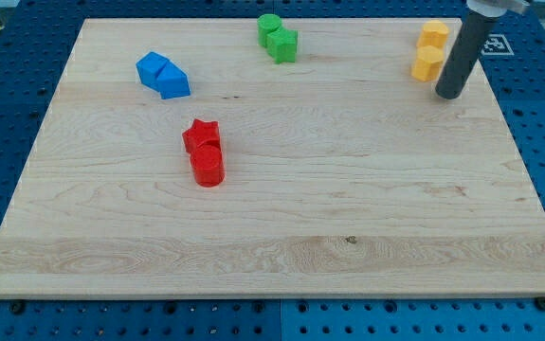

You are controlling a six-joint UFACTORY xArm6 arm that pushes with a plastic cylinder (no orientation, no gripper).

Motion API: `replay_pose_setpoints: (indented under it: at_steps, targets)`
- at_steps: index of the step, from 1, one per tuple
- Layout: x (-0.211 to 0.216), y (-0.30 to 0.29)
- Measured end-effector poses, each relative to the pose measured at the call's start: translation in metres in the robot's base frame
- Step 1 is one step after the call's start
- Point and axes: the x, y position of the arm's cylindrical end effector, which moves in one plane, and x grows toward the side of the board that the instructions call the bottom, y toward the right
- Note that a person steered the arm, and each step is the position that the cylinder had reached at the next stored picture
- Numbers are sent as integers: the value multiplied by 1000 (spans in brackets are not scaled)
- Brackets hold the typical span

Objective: Push the hexagon into the heart

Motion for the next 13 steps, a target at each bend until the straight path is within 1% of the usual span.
replay_pose_setpoints:
  at_steps: [1,7,10,13]
  targets:
    - [0,0]
    - [-36,0]
    - [-37,-30]
    - [-42,-44]
